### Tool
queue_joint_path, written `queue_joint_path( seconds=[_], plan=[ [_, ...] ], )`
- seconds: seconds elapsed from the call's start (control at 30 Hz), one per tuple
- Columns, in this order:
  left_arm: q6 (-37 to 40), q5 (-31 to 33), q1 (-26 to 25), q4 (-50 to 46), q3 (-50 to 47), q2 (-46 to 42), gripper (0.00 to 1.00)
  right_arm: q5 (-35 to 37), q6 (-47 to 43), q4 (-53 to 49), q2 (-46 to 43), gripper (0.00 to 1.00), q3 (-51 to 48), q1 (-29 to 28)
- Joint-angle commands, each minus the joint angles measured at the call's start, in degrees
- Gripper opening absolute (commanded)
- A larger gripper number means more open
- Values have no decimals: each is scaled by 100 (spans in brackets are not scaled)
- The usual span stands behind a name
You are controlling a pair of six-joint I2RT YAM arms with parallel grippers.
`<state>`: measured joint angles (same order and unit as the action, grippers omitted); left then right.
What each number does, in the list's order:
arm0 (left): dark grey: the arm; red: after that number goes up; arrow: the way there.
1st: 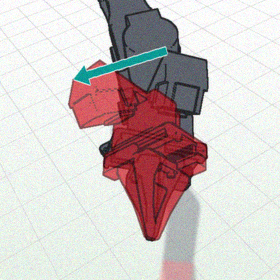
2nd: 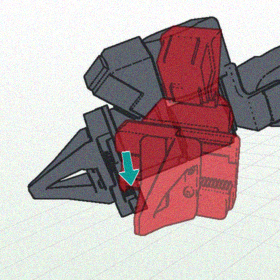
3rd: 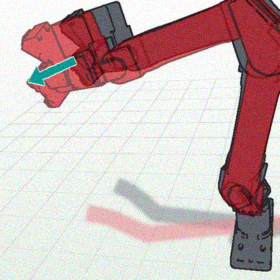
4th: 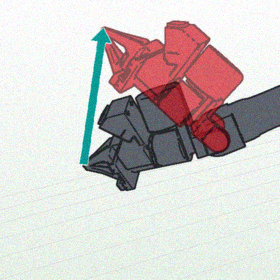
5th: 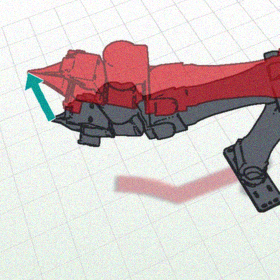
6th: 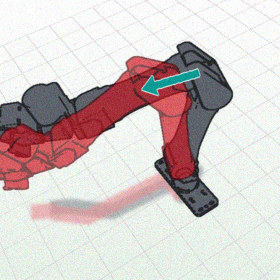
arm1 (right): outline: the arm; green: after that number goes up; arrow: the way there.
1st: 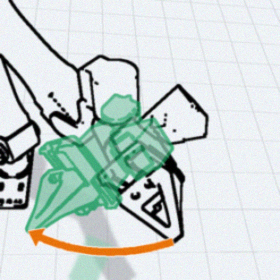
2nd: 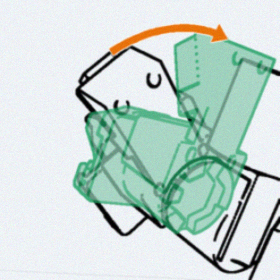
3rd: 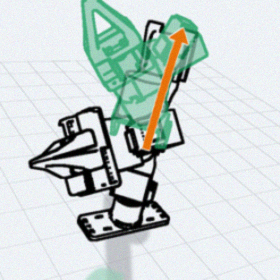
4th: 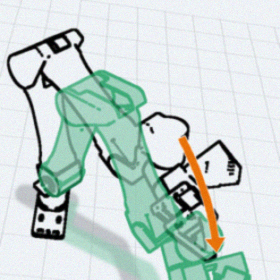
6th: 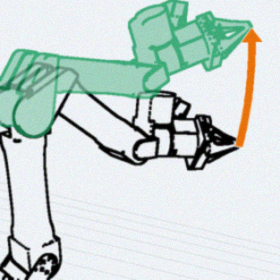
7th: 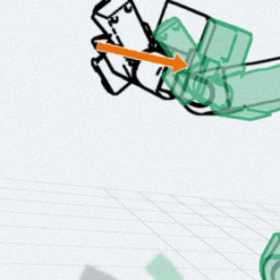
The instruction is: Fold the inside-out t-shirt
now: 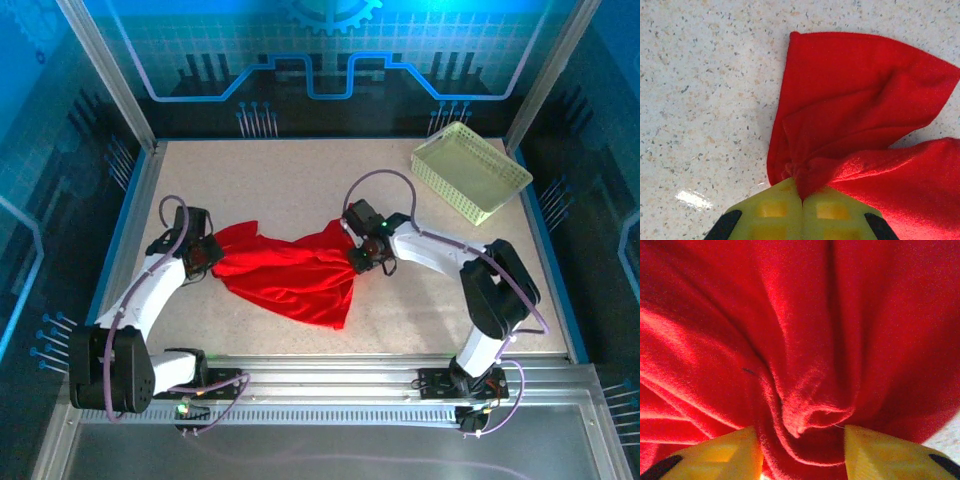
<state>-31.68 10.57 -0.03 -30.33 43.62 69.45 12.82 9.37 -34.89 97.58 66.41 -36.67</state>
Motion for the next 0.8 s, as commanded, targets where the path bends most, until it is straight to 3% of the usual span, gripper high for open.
queue_joint_path(
  seconds=[0.0, 0.3, 0.53, 0.67, 0.77],
  plan=[
    [-128, -108, 52, 316, 12, -57, 0, -136, -414, 170, -226, 52, 616, 67],
    [-60, -66, 67, 286, 11, -118, 0, -439, -1229, 202, 422, 60, 1071, -69],
    [-43, -37, 117, 262, 8, -185, 0, -300, -1268, 167, 689, 40, 1024, -40],
    [-46, -34, 127, 255, -2, -200, 0, -38, -1221, 62, 812, 42, 1019, -20],
    [-17, 9, 161, 236, 5, -187, 0, -230, -1196, 172, 739, 44, 846, -48]
  ],
)
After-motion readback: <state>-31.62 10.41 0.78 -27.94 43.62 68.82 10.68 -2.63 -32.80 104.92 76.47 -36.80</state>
